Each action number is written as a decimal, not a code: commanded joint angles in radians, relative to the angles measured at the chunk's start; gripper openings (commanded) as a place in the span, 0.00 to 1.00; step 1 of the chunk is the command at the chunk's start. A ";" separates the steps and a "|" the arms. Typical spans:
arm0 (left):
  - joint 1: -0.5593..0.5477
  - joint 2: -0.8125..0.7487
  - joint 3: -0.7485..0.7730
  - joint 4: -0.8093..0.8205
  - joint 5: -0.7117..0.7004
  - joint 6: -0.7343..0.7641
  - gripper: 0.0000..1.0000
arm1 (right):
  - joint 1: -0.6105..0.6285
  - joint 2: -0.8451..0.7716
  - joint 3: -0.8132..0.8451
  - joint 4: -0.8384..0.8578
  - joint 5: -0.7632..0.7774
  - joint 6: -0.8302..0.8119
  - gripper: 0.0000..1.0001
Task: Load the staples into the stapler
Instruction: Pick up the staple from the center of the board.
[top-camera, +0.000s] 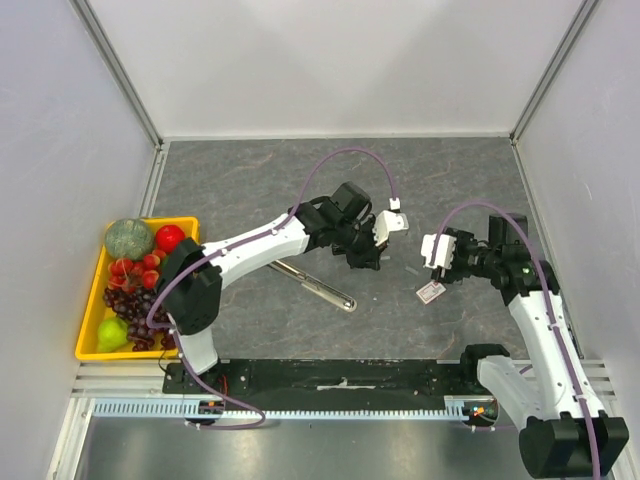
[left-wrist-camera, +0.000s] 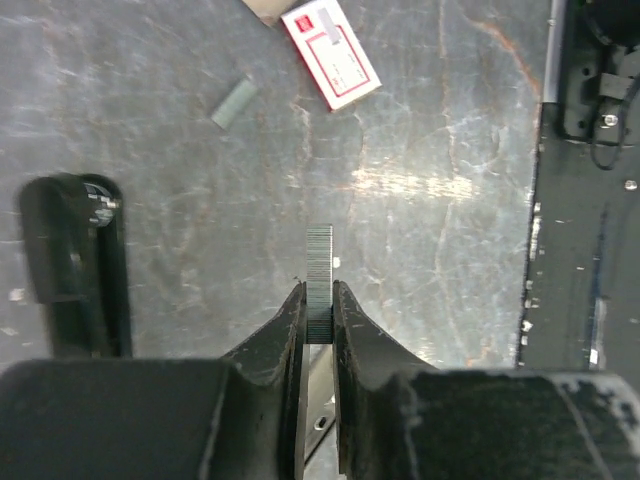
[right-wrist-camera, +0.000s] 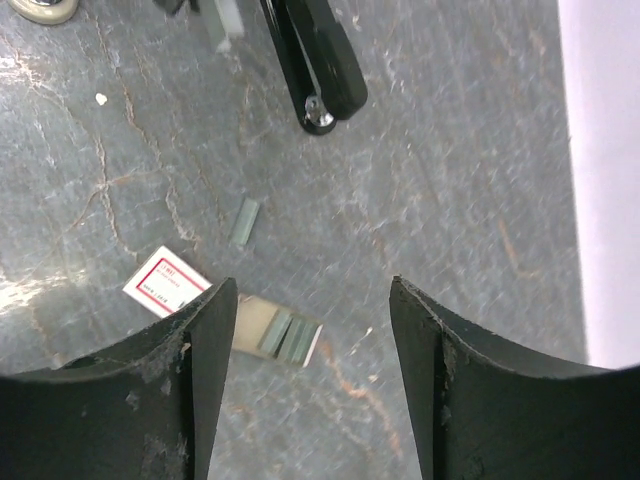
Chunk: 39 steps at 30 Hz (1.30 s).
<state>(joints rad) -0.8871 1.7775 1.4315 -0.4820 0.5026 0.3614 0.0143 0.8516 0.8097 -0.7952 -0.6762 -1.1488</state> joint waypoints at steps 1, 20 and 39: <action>0.016 0.057 0.064 -0.079 0.200 -0.143 0.18 | 0.070 -0.006 0.008 0.086 0.024 -0.069 0.70; 0.083 0.194 0.165 -0.118 0.416 -0.280 0.19 | 0.561 0.009 -0.164 0.448 0.408 0.041 0.62; 0.099 0.230 0.165 -0.096 0.464 -0.322 0.20 | 0.647 0.024 -0.222 0.484 0.437 0.041 0.45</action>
<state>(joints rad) -0.8001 1.9911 1.5646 -0.5961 0.9234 0.0769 0.6533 0.9001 0.5964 -0.3561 -0.2623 -1.1175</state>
